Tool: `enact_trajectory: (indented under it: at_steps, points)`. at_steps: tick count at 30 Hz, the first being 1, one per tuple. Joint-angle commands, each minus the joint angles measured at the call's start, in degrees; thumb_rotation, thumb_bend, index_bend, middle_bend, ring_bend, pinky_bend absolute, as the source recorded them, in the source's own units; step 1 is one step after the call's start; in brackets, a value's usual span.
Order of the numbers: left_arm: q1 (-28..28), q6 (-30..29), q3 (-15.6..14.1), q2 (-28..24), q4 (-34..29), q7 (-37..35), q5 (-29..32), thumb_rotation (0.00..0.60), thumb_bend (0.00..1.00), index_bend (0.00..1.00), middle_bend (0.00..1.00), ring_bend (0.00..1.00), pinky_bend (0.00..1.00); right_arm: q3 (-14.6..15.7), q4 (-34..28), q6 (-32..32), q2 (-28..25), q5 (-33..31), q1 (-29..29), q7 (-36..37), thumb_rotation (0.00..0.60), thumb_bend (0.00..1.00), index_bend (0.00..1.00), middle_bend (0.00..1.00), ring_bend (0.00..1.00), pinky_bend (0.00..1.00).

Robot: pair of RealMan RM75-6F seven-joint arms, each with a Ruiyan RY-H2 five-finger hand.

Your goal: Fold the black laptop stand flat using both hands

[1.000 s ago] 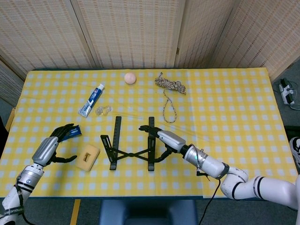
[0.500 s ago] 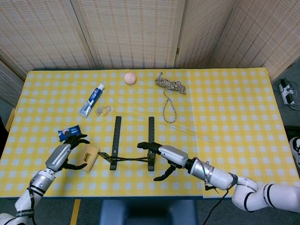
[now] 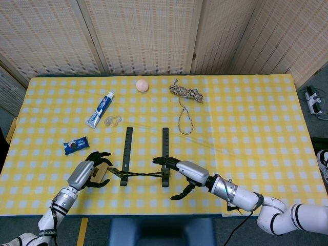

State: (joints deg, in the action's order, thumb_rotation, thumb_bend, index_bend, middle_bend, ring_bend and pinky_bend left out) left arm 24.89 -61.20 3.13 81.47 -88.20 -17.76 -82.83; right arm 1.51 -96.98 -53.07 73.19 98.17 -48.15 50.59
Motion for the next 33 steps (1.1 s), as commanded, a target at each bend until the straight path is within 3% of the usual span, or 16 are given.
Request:
enact_trajectory:
  at_steps: [1, 12, 33]
  points:
    - [0.3, 0.57, 0.25, 1.74, 0.36, 0.65, 1.31, 0.6, 0.35, 0.44, 0.21, 0.16, 0.11, 0.07, 0.04, -0.07, 0.09, -0.37, -0.03, -0.36, 0.6, 0.18, 0.0, 0.06, 0.11, 0.0]
    - [0.75, 0.91, 0.7, 6.16, 1.79, 1.89, 3.3, 0.6, 0.37, 0.46, 0.23, 0.17, 0.11, 0.29, 0.75, -0.19, 0.6, -1.54, -0.19, -1.0, 0.6, 0.18, 0.0, 0.06, 0.11, 0.0]
    - [0.77, -0.07, 1.33, 10.02, 2.7, 3.68, 4.78, 0.6, 0.42, 0.51, 0.25, 0.19, 0.12, 0.84, 1.44, -0.83, 1.0, -1.92, -0.3, -0.68, 0.6, 0.18, 0.0, 0.06, 0.11, 0.0]
